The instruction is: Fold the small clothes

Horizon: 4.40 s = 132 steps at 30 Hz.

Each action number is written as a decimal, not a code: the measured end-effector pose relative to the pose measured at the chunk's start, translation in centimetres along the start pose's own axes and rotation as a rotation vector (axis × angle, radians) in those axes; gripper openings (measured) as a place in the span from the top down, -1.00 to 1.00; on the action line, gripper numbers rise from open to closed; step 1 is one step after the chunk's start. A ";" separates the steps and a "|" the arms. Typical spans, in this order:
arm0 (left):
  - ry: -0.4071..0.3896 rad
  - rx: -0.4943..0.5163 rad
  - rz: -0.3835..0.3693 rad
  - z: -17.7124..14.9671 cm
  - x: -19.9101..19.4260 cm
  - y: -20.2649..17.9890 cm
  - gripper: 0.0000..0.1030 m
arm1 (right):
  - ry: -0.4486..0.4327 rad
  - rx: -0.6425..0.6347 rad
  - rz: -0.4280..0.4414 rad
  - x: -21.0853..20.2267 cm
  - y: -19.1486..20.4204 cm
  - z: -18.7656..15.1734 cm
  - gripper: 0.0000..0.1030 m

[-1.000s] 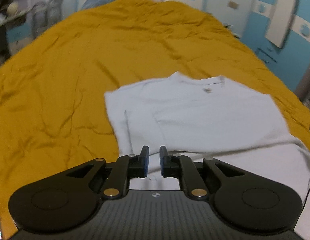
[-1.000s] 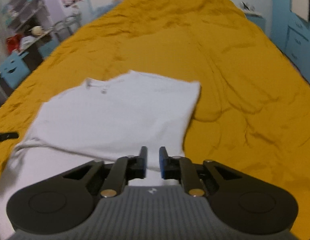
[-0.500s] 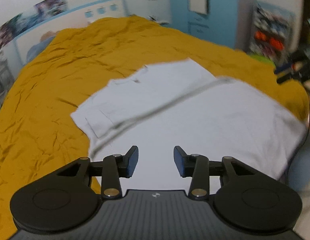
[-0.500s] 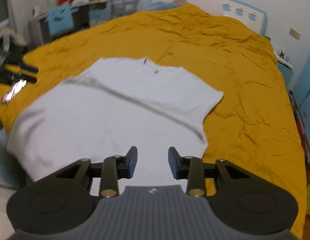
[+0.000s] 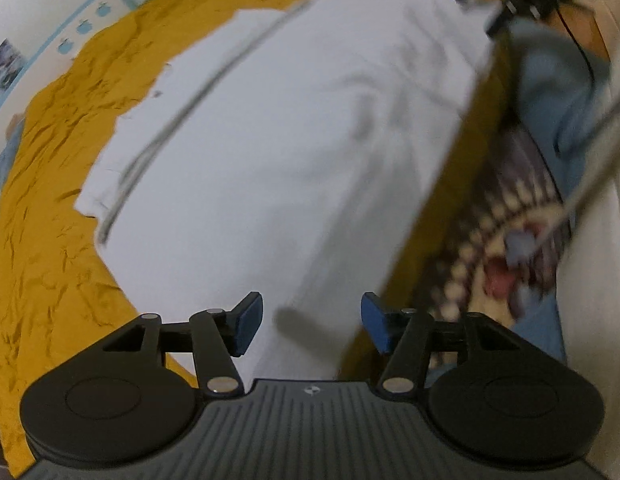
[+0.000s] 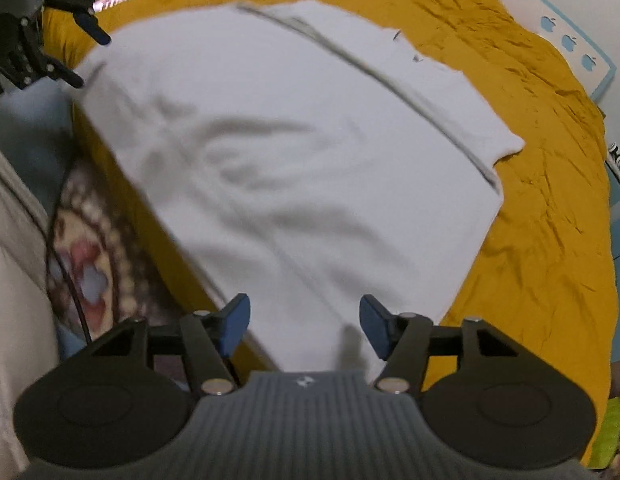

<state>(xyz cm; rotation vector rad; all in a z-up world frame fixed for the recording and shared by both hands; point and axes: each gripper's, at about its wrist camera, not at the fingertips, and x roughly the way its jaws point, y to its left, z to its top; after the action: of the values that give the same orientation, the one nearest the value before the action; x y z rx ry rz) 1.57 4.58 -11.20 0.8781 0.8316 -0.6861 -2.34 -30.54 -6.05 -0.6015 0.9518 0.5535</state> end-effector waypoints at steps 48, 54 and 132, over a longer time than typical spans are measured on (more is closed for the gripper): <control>-0.234 -0.374 0.228 2.1 -6.8 4.3 0.87 | 0.031 -0.543 -0.275 2.5 6.0 -4.2 0.76; -0.233 -0.392 0.257 2.3 -6.7 5.1 0.88 | -0.057 -0.439 -0.311 -1.6 3.4 -2.3 1.00; -0.199 -0.948 0.218 5.6 9.5 31.9 0.03 | -0.217 0.774 -0.204 17.4 -29.7 17.9 0.28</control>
<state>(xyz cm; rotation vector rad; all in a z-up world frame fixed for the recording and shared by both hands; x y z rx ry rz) 33.65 13.13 -5.00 0.0339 0.7479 -0.1269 35.99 -36.33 -6.50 0.0619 0.8048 0.0389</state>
